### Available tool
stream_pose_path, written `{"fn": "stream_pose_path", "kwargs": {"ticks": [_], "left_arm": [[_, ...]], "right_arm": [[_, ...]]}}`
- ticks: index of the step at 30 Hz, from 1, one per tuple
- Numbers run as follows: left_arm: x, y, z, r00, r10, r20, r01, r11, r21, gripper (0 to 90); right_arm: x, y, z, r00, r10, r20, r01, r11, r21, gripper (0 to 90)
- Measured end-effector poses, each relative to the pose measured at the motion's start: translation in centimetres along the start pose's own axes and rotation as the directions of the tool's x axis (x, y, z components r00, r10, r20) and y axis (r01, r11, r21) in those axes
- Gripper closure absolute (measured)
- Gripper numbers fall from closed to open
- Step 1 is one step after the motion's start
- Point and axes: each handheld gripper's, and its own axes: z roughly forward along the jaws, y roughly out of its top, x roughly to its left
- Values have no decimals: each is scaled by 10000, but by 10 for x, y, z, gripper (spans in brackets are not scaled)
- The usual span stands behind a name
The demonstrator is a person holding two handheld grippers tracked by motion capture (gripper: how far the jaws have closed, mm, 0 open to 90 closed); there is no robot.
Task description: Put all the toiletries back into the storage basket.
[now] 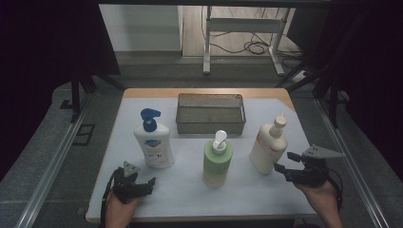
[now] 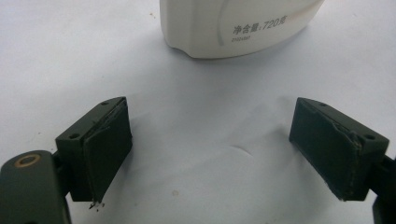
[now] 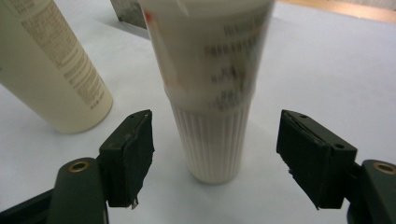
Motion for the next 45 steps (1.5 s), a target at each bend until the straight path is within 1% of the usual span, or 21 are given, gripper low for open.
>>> {"fn": "stream_pose_path", "kwargs": {"ticks": [2,3,4,6,9,11,13,15,16,19,24,26,29,31,33,35,36,37,38,42,45], "left_arm": [[0,0,0,10000,5,5,-5,10000,4,126],[0,0,0,10000,4,4,-4,10000,4,126],[0,0,0,10000,0,4,0,10000,0,126],[0,0,0,10000,2,0,-2,10000,1,126],[0,0,0,10000,2,2,-2,10000,-2,126],[0,0,0,10000,6,5,-6,10000,5,126],[0,0,0,10000,13,5,-13,10000,14,126],[0,0,0,10000,-7,1,7,10000,-8,126],[0,0,0,10000,-8,-4,8,10000,-8,126],[0,0,0,10000,-3,0,3,10000,-8,126],[0,0,0,10000,-6,-2,6,10000,-21,126],[0,0,0,10000,-7,1,7,10000,-19,126],[0,0,0,10000,-8,-5,8,10000,-18,126],[0,0,0,10000,-7,-5,7,10000,-17,126],[0,0,0,10000,-9,-3,9,10000,-20,126],[0,0,0,10000,-13,0,13,10000,-19,126],[0,0,0,10000,-15,1,15,10000,-18,126],[0,0,0,10000,-7,-4,7,10000,-15,126],[0,0,0,10000,-10,-3,10,10000,-18,126],[0,0,0,10000,-10,-3,10,10000,-18,126],[0,0,0,10000,15,0,-15,10000,3,126]], "right_arm": [[3,9,3,9999,-72,95,72,10000,-37,266],[3,9,3,9999,-72,95,72,10000,-37,266],[4,15,5,9999,-85,141,86,9999,-87,266],[5,18,6,9998,-114,179,117,9998,-145,266],[7,26,10,9994,-8,338,15,9998,-188,264],[8,29,13,9992,173,354,-163,9994,-298,264],[10,35,18,9986,109,515,-91,9993,-357,264],[11,36,20,9985,139,527,-120,9993,-361,264],[12,39,23,9981,149,601,-129,9994,-332,265],[13,42,27,9978,187,632,-168,9994,-316,269],[14,48,37,9960,134,879,-117,9997,-200,279],[15,49,42,9945,265,1013,-254,9996,-118,289],[14,49,45,9939,379,1035,-365,9992,-156,304],[14,49,47,9931,403,1103,-390,9991,-144,317],[15,49,48,9915,408,1234,-379,9990,-252,320],[17,50,49,9902,325,1358,-295,9993,-242,324],[18,51,49,9881,173,1531,-147,9997,-183,351],[18,51,49,9881,173,1531,-147,9997,-183,351],[18,51,48,9871,42,1603,-17,9999,-158,364],[16,52,45,9898,-7,1427,16,10000,-62,370],[17,52,45,9903,-156,1384,159,9999,-12,372]]}}
